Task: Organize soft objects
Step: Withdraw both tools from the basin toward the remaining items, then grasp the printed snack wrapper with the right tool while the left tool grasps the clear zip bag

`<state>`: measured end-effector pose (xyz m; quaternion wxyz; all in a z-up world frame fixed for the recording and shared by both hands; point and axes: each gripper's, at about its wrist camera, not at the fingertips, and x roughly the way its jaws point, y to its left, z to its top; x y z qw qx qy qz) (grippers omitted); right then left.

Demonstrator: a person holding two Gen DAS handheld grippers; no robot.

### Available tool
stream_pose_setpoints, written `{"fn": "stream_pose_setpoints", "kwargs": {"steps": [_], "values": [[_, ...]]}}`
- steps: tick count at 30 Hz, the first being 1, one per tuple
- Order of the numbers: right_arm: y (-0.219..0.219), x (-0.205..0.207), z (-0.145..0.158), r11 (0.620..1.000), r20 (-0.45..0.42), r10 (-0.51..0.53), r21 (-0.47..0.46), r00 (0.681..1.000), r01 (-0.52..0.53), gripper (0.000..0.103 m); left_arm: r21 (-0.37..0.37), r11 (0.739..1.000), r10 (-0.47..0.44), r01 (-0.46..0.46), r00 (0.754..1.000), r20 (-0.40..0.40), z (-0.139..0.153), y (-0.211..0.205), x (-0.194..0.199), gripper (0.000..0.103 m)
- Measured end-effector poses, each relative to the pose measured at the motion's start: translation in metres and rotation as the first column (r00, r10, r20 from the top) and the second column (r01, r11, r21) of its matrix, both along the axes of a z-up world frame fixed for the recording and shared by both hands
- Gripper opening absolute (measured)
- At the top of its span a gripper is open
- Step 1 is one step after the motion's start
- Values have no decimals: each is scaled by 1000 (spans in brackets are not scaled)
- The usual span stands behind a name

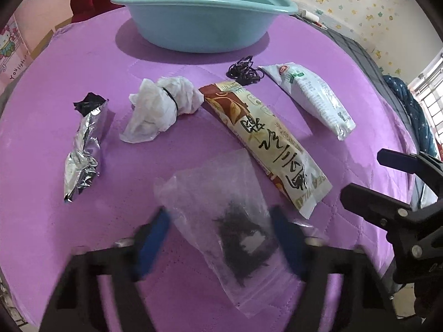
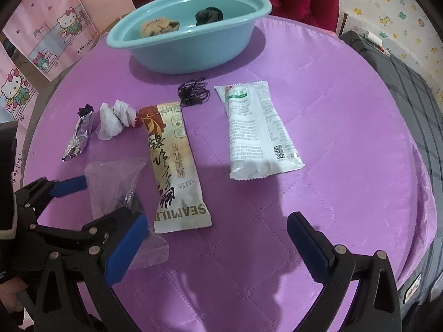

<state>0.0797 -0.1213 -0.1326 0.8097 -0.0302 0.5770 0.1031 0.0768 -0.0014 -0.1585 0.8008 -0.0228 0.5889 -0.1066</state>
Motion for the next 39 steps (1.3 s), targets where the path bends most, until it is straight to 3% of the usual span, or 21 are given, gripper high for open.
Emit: {"fn": "stream_pose_setpoints", "kwargs": {"steps": [3,20,26,29,30,39], "values": [[5,2,-4,1000,-13,8,7,1000,-8,103,-30,999,-21,21,1000,2,1,0,-4,33],[38,22,-28,997,-98,64,57,993,-59,101,23,999,27,-28,999,47,25,24,-17,29],[55,37,-40,995,-102,98,5,990,-98,83,20,999,42,-43,998,46,28,31,-23,29],[65,43,-46,993,-109,113,-21,988,-116,61,17,998,54,-54,998,44,29,35,-25,29],[68,44,-47,992,-110,121,-32,987,-125,50,17,998,55,-55,998,44,30,36,-26,29],[67,39,-42,990,-138,135,-17,981,-139,35,12,999,48,-48,997,62,36,35,-27,29]]}}
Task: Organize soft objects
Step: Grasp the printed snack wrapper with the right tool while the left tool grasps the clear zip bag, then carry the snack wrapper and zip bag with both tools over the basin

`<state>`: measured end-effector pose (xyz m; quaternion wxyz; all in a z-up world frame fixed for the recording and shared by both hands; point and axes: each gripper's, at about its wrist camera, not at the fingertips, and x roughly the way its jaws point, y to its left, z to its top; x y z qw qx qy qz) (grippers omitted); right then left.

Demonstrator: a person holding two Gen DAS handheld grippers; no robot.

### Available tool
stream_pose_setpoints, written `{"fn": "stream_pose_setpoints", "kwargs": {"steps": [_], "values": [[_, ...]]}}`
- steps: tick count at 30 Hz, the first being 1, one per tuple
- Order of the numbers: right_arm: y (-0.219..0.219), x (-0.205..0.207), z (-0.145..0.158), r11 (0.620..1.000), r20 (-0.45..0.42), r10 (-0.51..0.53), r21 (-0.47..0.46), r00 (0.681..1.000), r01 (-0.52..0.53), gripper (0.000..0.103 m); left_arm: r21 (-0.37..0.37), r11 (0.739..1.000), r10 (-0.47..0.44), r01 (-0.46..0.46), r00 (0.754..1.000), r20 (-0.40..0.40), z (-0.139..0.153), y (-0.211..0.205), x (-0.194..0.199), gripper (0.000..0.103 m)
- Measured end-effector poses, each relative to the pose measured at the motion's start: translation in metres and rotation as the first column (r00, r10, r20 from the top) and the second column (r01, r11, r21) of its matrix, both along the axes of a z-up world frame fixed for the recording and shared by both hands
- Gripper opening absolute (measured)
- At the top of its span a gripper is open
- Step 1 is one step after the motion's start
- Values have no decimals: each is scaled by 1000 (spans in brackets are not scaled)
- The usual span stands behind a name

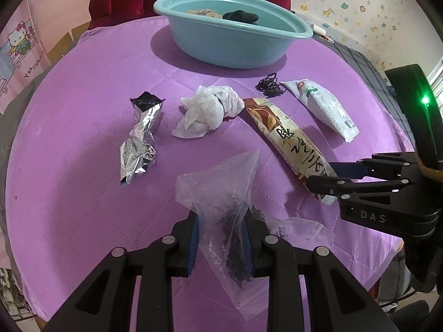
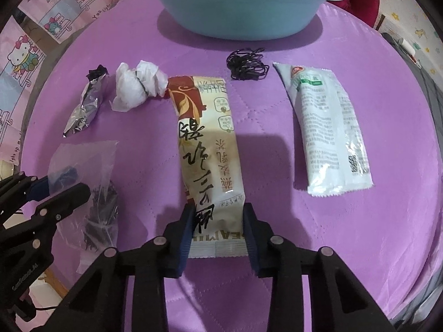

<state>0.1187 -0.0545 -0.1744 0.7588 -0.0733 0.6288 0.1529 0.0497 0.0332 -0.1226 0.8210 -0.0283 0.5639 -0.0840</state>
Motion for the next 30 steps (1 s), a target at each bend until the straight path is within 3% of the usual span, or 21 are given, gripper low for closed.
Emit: {"fn": "stream_pose_setpoints", "kwargs": {"steps": [21,30], "values": [[-31,-29,41,996,10,-65,69,998,64,33,0,998,-70,70,996,61,35,-12,1,29],[-37,-37,82,994,60,-76,78,995,72,34,9,994,-106,106,988,108,66,-16,12,29]]}}
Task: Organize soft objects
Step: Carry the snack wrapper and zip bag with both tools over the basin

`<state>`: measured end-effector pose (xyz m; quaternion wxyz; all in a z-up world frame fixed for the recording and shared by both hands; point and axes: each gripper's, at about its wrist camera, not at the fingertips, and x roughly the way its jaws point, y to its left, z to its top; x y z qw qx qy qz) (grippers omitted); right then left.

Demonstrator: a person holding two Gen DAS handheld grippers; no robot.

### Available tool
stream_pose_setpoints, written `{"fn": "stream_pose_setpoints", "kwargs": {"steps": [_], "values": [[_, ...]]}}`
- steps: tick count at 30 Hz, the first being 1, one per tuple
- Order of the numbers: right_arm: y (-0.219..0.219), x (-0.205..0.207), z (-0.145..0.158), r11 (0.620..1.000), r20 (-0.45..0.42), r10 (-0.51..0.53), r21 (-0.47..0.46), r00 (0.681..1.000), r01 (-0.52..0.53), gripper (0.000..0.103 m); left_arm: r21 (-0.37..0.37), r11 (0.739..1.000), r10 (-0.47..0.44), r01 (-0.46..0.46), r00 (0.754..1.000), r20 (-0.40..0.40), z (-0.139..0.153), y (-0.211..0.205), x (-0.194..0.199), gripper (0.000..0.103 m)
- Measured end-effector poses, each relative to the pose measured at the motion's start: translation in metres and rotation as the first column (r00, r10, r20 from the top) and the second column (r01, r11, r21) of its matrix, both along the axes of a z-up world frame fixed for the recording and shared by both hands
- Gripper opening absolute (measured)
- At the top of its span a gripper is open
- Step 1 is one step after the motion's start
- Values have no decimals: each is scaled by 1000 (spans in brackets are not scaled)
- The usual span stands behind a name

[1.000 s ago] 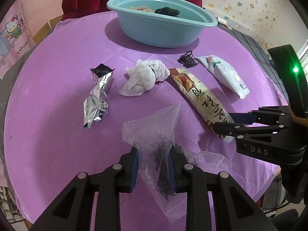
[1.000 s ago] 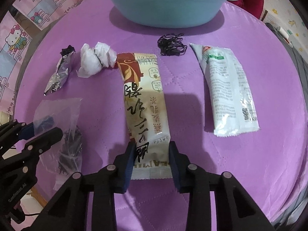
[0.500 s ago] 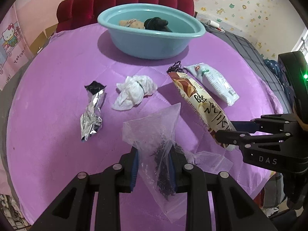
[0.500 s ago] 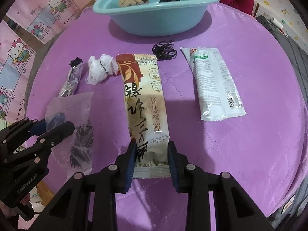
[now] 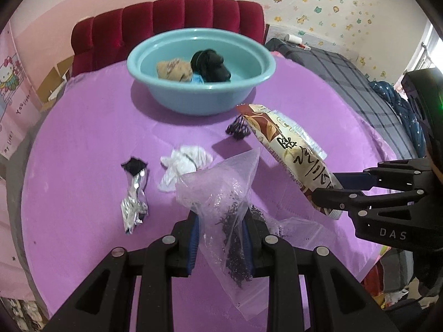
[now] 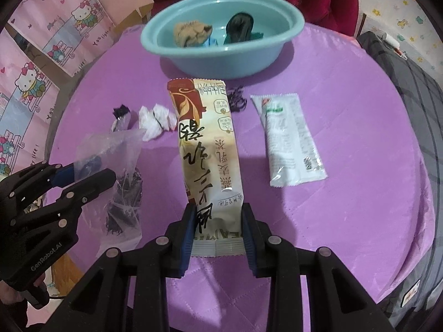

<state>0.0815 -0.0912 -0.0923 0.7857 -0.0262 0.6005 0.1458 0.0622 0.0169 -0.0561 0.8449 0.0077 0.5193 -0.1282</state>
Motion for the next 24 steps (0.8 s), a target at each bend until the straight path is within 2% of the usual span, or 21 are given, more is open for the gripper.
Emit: {"fn": "stream_pose_setpoints", "kwargs": {"steps": [13,24], "values": [[-9,10,59,1000,88,-10,29,996,8,34,1,1000,-27,27,998,61,36,-2,33,29],[-4,48,80,1000,131,-9,19,991,7,34,0,1000,-29,29,996,87,51,3,78,29]]}}
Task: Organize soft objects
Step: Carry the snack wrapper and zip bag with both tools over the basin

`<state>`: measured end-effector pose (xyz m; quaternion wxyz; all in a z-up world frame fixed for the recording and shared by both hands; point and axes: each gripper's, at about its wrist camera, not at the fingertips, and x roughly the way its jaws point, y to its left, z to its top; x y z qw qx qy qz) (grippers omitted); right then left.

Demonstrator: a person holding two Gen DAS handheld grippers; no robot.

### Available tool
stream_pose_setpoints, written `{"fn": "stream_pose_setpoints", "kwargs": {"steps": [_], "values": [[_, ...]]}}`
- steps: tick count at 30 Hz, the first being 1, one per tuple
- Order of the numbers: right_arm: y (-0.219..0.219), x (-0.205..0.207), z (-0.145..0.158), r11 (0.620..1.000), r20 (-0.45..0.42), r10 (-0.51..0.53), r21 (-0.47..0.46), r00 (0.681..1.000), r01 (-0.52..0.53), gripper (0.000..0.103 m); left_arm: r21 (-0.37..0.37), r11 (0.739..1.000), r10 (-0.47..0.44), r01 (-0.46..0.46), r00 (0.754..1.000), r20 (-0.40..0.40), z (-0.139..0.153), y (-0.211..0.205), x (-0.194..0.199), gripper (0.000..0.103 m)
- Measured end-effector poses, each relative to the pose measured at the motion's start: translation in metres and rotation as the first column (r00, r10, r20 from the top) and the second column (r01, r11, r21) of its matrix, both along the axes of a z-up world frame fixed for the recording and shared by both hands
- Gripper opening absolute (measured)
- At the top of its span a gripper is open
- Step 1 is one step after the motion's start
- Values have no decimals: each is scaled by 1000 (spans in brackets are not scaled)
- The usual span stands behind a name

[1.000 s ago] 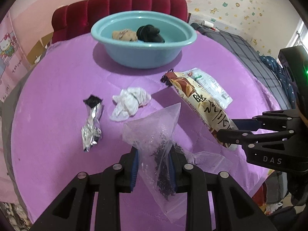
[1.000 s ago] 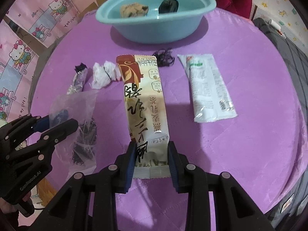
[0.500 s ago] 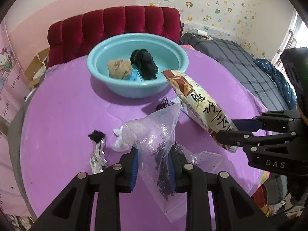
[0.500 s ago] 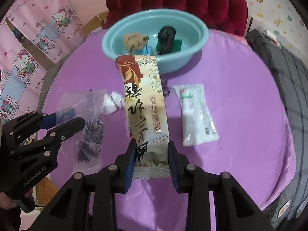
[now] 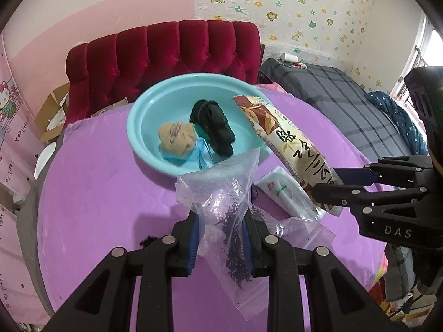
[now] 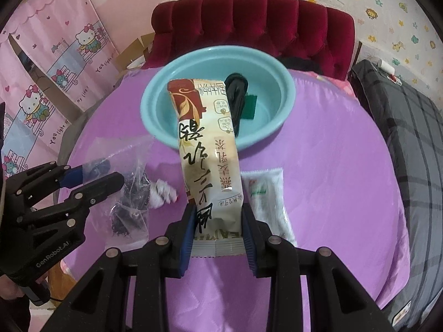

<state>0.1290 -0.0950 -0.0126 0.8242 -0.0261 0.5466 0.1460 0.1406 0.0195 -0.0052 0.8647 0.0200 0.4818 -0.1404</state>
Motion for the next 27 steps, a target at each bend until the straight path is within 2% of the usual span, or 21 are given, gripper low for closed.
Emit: {"fn": "stream_pose_setpoints", "kwargs": {"steps": [6,14,22,27], "values": [[2,37,6,1000,-6,-12,27,1000,12,34,-5,1000,4,-4,1000,7,4,2,31,29],[8,83,7,1000,-1,-4,12,1000,4,34,-4,1000,15,-15,1000,-5,0,4,71,29],[11,133,-7,1000,-17,-20,-5,1000,20,34,9,1000,20,-20,1000,-1,-5,4,107,29],[12,160,-20,999,-29,-34,-26,999,33,34,24,1000,16,-16,1000,-11,-19,0,133,29]]}}
